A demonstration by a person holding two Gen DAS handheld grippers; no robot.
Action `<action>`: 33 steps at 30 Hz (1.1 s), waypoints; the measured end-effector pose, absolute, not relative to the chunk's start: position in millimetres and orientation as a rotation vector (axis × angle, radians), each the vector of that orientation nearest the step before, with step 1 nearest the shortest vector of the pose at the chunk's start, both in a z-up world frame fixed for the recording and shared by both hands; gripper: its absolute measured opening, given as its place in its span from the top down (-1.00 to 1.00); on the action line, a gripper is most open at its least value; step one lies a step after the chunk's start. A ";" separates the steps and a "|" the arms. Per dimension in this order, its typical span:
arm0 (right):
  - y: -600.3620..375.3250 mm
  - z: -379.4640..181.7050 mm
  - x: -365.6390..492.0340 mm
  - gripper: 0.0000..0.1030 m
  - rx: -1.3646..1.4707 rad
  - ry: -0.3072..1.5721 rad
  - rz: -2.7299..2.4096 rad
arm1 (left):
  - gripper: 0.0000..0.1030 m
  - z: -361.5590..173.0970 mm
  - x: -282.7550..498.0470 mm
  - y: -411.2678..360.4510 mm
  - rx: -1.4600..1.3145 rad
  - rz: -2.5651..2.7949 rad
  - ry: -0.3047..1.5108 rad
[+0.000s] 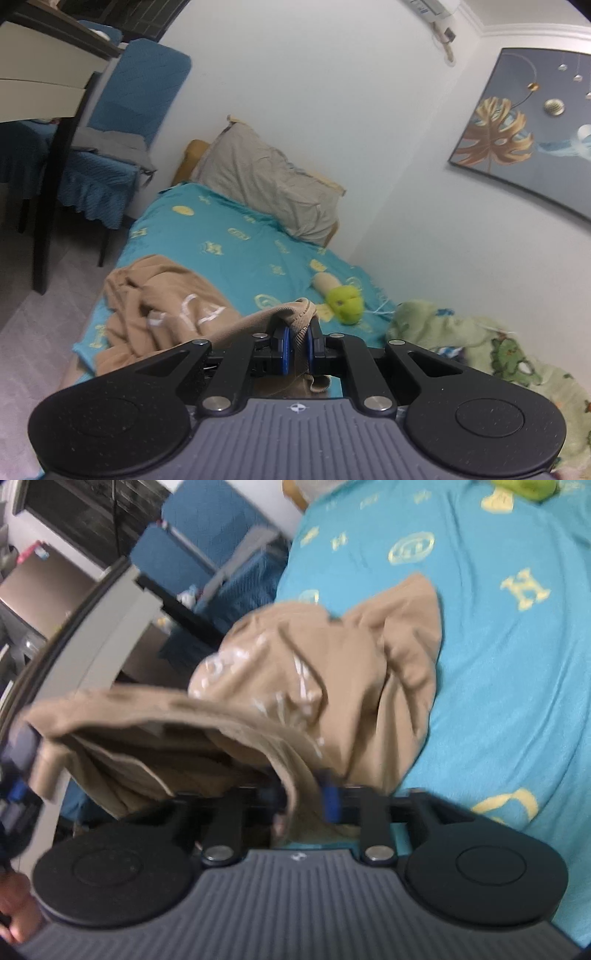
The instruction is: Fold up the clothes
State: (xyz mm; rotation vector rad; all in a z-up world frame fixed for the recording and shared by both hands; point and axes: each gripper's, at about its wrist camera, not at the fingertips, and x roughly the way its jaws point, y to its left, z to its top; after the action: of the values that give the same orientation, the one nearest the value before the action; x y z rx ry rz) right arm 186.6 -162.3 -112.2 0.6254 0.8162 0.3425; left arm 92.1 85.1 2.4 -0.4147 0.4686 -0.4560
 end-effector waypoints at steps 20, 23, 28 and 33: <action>-185.9 -22.1 141.8 0.83 0.496 0.459 0.302 | -0.42 -10.3 47.9 -5.3 0.137 -0.264 0.444; -187.0 -24.1 141.6 0.83 0.494 0.475 0.284 | -0.45 -6.8 41.9 -14.5 0.162 -0.227 0.376; -191.5 -28.2 143.6 0.83 0.518 0.502 0.259 | -0.56 -6.6 29.3 -3.7 0.178 -0.135 0.364; -188.7 -28.2 143.2 0.83 0.510 0.499 0.283 | -0.61 -1.5 23.4 -5.7 0.162 -0.216 0.335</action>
State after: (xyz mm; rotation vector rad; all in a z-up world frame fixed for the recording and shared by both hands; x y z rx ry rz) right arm 143.2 -188.7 -28.2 0.5103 0.4987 0.2833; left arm 23.4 -5.7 -1.5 0.1616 0.3352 -0.2165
